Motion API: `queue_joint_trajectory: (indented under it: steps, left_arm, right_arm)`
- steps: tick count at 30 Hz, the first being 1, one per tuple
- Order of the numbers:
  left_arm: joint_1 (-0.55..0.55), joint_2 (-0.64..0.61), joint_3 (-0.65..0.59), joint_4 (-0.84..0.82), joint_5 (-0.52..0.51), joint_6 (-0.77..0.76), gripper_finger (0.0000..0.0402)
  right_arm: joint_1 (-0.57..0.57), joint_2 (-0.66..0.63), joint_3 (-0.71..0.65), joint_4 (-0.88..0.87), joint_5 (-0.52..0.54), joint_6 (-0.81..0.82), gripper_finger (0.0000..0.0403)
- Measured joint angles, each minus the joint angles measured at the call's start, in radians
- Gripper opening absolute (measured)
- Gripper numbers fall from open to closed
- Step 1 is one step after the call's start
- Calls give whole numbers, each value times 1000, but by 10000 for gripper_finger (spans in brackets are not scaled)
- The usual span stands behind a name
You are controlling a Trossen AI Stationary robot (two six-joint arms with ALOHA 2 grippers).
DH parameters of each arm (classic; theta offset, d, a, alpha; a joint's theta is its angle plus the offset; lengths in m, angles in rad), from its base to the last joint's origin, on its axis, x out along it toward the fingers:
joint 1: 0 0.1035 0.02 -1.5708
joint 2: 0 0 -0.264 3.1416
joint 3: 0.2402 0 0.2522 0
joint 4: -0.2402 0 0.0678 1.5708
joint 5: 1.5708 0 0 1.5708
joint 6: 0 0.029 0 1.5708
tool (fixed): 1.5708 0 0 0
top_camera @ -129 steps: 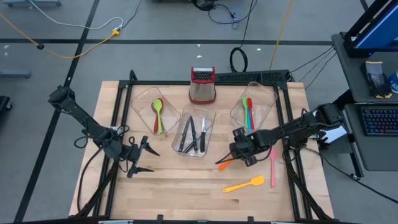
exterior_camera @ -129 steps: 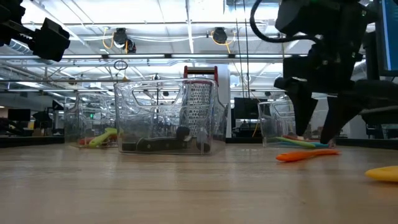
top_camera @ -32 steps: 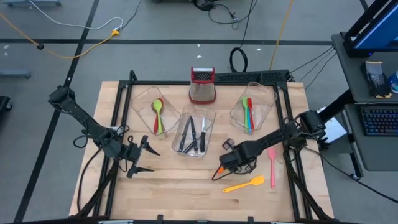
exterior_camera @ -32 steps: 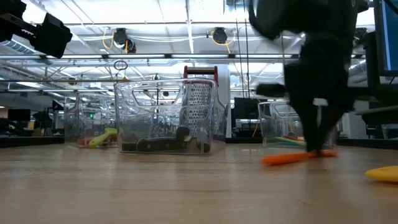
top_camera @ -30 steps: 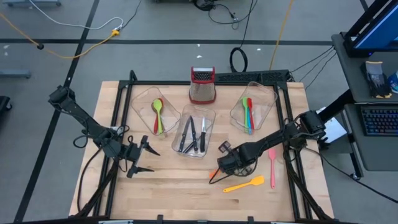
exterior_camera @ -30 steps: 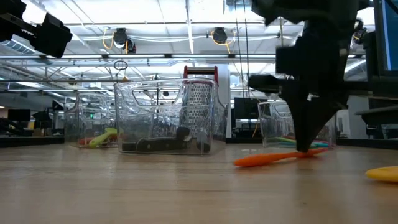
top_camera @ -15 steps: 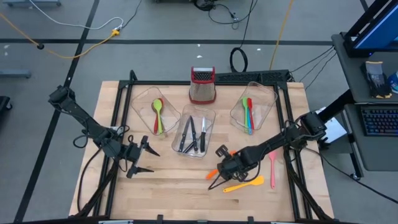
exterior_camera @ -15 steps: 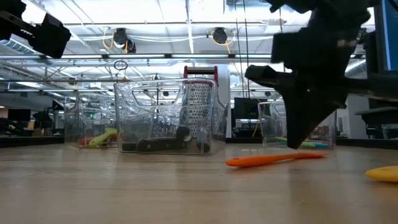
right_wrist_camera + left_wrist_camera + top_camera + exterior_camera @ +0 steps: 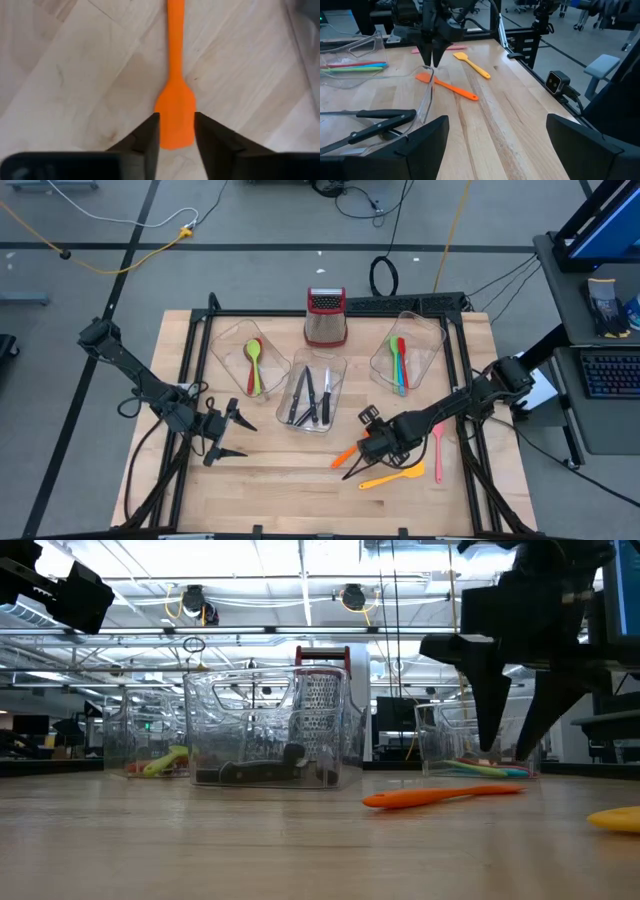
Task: Pick & Place Kitchen Items
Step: Put the orange spatula on the right transparent bin
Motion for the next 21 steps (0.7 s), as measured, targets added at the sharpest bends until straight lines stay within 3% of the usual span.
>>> queue_joint_trajectory:
  steps: [10, 21]
  left_arm:
    - [0, 0, 0, -1, 0, -1, 335]
    - [0, 0, 0, -5, -1, 2, 335]
  right_arm:
    - [-36, 6, -81, 67, -69, 24, 227]
    - [-119, 0, -143, 185, -133, -39, 250]
